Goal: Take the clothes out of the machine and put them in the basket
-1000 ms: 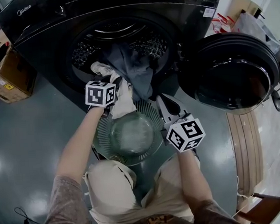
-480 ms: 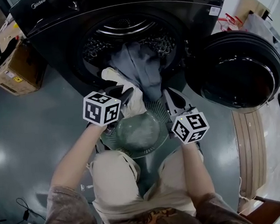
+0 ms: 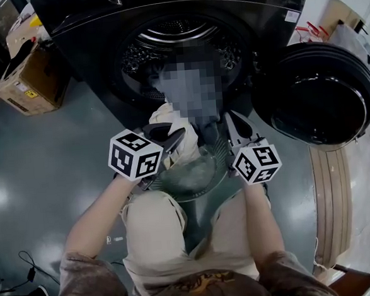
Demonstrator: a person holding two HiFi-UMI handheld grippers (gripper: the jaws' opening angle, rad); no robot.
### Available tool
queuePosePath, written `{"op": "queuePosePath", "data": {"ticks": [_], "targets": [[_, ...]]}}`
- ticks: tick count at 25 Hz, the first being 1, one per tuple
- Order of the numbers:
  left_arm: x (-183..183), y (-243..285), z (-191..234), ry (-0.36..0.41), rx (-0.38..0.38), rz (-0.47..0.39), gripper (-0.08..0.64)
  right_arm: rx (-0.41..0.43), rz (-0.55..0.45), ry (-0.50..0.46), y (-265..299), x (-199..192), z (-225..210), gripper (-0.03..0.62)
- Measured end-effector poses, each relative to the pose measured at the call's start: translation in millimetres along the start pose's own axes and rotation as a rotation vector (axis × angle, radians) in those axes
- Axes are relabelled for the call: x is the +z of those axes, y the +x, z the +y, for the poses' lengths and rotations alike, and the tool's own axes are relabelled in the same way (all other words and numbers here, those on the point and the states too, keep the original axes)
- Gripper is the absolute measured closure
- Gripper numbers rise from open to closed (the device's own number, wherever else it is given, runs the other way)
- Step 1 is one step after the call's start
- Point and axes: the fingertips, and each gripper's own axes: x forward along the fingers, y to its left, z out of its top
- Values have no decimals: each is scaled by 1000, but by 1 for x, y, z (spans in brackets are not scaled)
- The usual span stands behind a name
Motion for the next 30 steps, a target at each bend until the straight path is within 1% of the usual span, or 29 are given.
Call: {"op": "queuePosePath", "data": {"ticks": [2, 3, 6, 7, 8, 11, 17, 22, 25, 27, 28, 29, 30], "targets": [[-6, 2, 4, 18, 20, 21, 503, -1, 1, -2, -1, 0, 0, 595], [-10, 4, 8, 34, 41, 33, 481, -2, 1, -3, -2, 0, 0, 595], [-18, 12, 27, 86, 115, 63, 338, -11, 1, 1, -3, 1, -3, 595], [-18, 14, 34, 91, 134, 61, 309, -13, 0, 3, -3, 1, -4, 595], [-16, 16, 42, 90, 150, 51, 307, -14, -1, 3, -4, 2, -4, 595], [-2, 26, 68, 84, 204, 9, 257, -12, 1, -6, -4, 3, -2, 595], [10, 62, 126, 90, 307, 17, 207, -21, 4, -18, -9, 3, -2, 595], [15, 86, 147, 96, 315, 40, 201, -41, 4, -22, -12, 5, -8, 595], [16, 93, 153, 96, 316, 37, 196, -49, 4, -22, -11, 5, -11, 595], [15, 94, 154, 102, 315, 37, 214, -49, 3, -20, -10, 4, -10, 595], [16, 94, 152, 109, 310, 38, 247, -46, 3, -20, -9, 4, -9, 595], [16, 93, 148, 115, 302, 39, 300, -43, 3, -21, -8, 4, -8, 595], [17, 91, 144, 114, 292, 37, 381, -39, 4, -22, -8, 4, -7, 595]]}}
